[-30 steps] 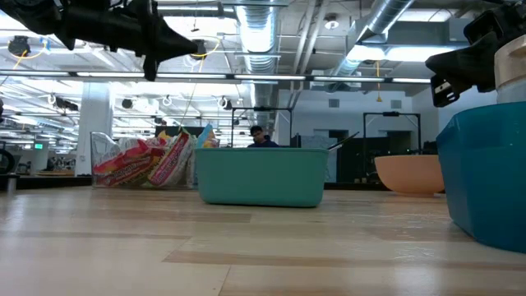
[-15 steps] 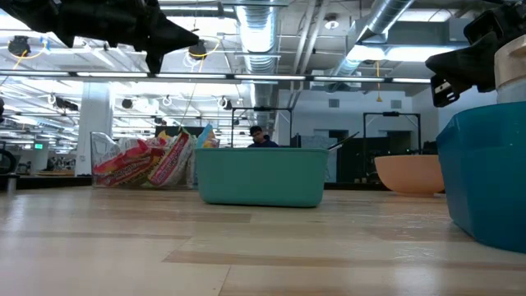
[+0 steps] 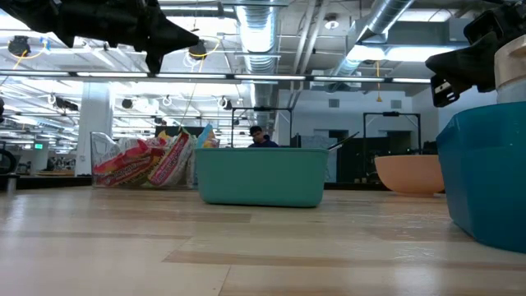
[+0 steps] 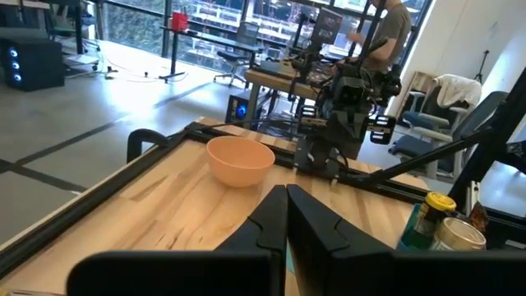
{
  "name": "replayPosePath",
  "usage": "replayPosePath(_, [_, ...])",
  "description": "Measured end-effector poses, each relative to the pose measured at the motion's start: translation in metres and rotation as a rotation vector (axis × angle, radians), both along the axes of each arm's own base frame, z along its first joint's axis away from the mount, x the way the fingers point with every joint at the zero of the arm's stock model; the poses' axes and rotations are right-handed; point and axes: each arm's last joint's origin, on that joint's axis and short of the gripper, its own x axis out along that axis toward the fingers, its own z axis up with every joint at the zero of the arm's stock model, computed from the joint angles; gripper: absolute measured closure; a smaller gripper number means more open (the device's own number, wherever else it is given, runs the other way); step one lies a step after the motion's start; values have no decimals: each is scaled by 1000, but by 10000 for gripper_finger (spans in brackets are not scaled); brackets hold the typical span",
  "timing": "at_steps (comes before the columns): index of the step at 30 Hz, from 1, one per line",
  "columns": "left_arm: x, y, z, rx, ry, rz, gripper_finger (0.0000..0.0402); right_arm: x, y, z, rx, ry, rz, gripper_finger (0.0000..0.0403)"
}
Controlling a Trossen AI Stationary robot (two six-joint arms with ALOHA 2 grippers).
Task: Pick & Place Food Item
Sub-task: Return to Home Position
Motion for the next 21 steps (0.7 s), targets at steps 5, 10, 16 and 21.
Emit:
replayPosePath(5, [0,1,3,26,-26,21,399,0,0,0,0,0,0,403])
replayPosePath(10, [0,1,3,70,-15,19,399,0,0,0,0,0,0,403])
replayPosePath(16, [-2,2,4,100,-16,27,399,0,0,0,0,0,0,403])
replayPosePath(21, [-14,2,13,115,-64,53,399,0,0,0,0,0,0,403])
